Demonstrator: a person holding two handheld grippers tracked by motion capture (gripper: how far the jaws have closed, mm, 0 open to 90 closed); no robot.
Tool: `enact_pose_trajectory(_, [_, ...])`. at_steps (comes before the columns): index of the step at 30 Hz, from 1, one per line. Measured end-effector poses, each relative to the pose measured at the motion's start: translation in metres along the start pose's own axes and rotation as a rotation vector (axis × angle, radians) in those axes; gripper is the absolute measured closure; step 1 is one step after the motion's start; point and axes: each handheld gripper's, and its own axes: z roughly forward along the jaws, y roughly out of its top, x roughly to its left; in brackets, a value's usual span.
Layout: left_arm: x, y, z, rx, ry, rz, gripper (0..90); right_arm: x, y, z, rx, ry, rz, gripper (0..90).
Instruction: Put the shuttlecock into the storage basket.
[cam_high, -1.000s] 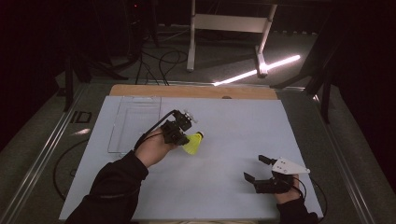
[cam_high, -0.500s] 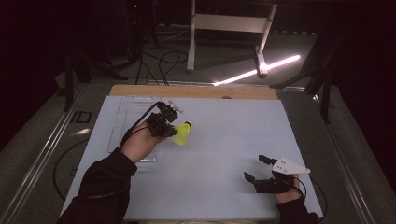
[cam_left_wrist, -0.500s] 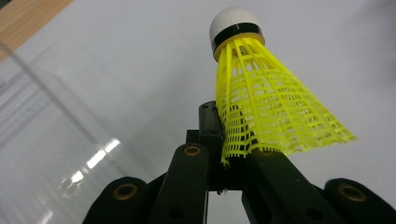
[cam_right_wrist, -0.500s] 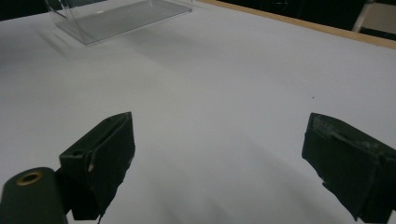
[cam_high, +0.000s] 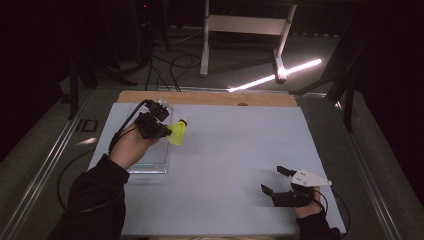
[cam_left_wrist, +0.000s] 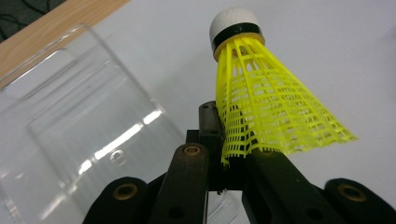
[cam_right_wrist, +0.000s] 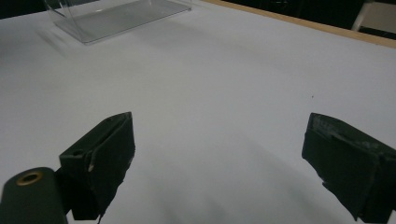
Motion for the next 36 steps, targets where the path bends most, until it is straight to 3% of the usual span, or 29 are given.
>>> enact_pose_trajectory(17, [0.031, -0.019, -0.018, -0.019, 0.052, -0.089, 90.0, 0.000, 0.000, 0.001, 0.001, 0.003, -0.001, 9.5])
enact_pose_trajectory(29, [0.043, -0.034, -0.011, -0.019, 0.087, -0.148, 90.0, 0.000, 0.000, 0.001, 0.003, -0.001, -0.005, 9.5])
enact_pose_trajectory(36, [0.044, -0.039, 0.008, -0.004, 0.093, -0.173, 90.0, 0.000, 0.000, 0.001, 0.006, -0.002, -0.006, 9.5])
